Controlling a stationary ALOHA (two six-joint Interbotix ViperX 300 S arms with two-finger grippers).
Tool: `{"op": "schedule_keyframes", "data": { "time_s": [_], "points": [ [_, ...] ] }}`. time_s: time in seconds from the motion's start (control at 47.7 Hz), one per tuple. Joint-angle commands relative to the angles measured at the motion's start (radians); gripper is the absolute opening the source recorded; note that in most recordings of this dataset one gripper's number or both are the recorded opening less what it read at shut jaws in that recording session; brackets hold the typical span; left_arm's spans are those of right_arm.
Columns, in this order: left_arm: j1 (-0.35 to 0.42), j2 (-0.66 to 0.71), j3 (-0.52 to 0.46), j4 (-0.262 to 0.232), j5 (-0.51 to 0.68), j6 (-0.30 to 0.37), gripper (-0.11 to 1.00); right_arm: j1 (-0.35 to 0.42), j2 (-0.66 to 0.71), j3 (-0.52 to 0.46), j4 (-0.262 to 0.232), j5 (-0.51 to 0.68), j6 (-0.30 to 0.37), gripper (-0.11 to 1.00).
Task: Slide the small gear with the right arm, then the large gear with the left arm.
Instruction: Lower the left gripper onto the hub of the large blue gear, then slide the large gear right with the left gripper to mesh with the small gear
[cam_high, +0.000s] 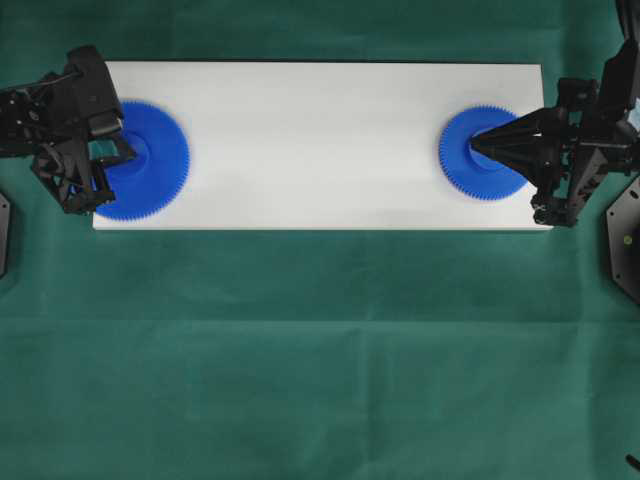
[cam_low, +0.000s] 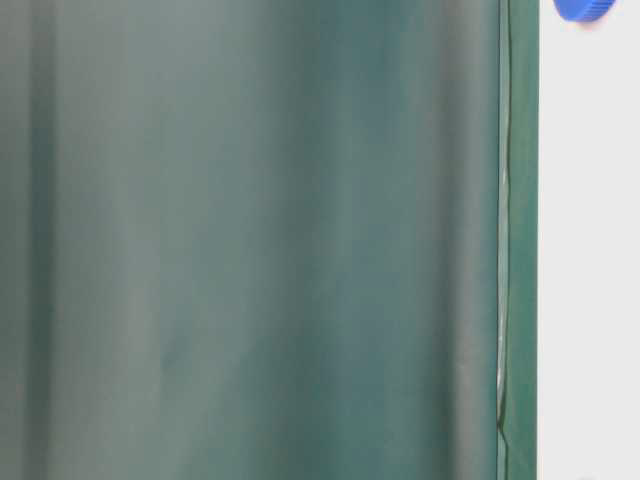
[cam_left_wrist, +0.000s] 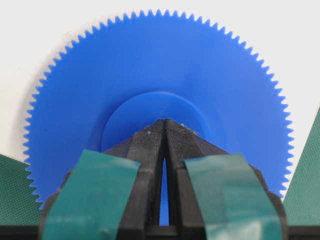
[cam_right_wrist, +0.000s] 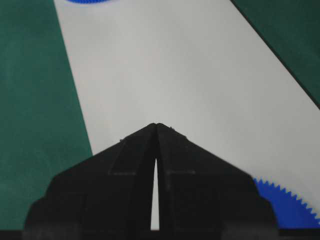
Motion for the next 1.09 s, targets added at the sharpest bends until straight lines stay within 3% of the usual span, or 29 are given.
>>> {"op": "schedule_keyframes", "data": {
  "time_s": [0.0, 0.378, 0.755, 0.902, 1.07],
  "points": [
    [0.017, 0.025, -0.009, 0.003, 0.067, -0.003, 0.0, 0.0, 0.0, -0.023, -0.002, -0.011, -0.002, 0.5],
    [0.02, 0.028, -0.017, 0.003, 0.1, -0.006, 0.0, 0.002, 0.0, -0.018, -0.002, -0.009, -0.002, 0.5],
    [0.006, 0.071, -0.023, -0.002, 0.025, -0.006, 0.0, 0.003, 0.0, -0.017, -0.002, -0.009, -0.003, 0.5],
    [-0.037, 0.175, -0.101, -0.002, -0.006, -0.006, 0.0, 0.003, 0.0, -0.018, 0.0, -0.011, -0.003, 0.5],
    [-0.081, 0.336, -0.262, -0.002, -0.025, -0.002, 0.0, 0.002, 0.0, -0.018, -0.002, -0.011, -0.003, 0.5]
  ]
}}
